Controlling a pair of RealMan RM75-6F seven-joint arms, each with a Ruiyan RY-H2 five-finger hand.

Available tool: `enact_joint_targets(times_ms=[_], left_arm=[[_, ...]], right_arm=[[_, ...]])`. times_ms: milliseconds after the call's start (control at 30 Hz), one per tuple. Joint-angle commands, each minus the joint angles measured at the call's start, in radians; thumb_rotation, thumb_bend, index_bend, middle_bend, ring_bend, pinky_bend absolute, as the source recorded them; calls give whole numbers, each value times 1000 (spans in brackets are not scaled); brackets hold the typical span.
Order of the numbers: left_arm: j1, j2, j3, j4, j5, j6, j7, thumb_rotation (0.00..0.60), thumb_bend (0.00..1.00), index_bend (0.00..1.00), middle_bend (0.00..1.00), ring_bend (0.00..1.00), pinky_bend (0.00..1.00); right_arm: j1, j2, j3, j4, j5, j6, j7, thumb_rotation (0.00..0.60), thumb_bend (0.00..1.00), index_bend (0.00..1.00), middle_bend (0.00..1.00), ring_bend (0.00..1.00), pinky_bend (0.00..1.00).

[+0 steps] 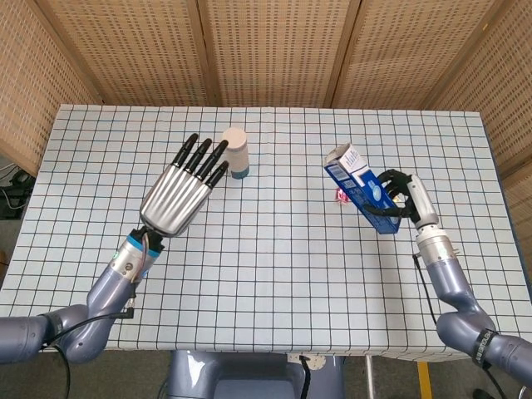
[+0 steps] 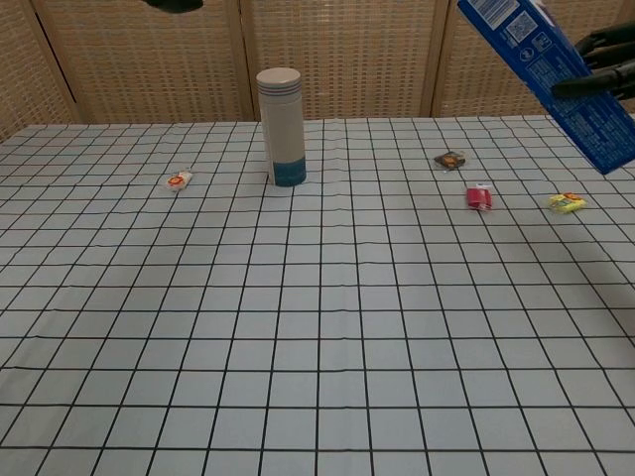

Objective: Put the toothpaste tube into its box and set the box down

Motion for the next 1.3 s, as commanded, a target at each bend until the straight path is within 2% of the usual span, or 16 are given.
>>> enact_joint_targets(times_ms=[33,200,500,700,867,1100,1167,1300], left_arm=[[67,2,42,-17,36,32,-59,600,272,239,99,128,111],[143,-6,77,-14,79,70,-106,600,256,229,99,127,108],[266,-47,114,60,153,120,-193,600,254,228,99,127,108],[318,-51,111,98,167,122,-238,600,254,228,99,127,108],[353,-65,113,131,194,124,-259,600,253,228,99,127,108],[402,-103,112,188,237,138,-295,600,253,228,99,127,108],[411,-109,113,199,244,137,-302,600,253,228,99,127,108],[437,-121,116,223,260,139,-326,600,254,229,99,127,108]], right_arm=[[-11,7,-45,31,-21,15,-65,600,227,768,566,609,647],[-25,-3,-108,62,-37,51,-191,600,227,767,566,609,647],[-36,-60,-193,137,25,58,-407,600,227,767,566,609,647],[-38,-99,-220,183,85,53,-524,600,227,763,563,607,647],[-42,-129,-237,223,107,42,-565,600,228,744,540,594,643],[-45,-156,-262,232,85,22,-577,600,223,616,409,439,422],[-46,-161,-265,224,77,26,-581,600,220,557,350,373,333],[-51,-162,-274,181,56,62,-621,600,213,449,242,259,222]])
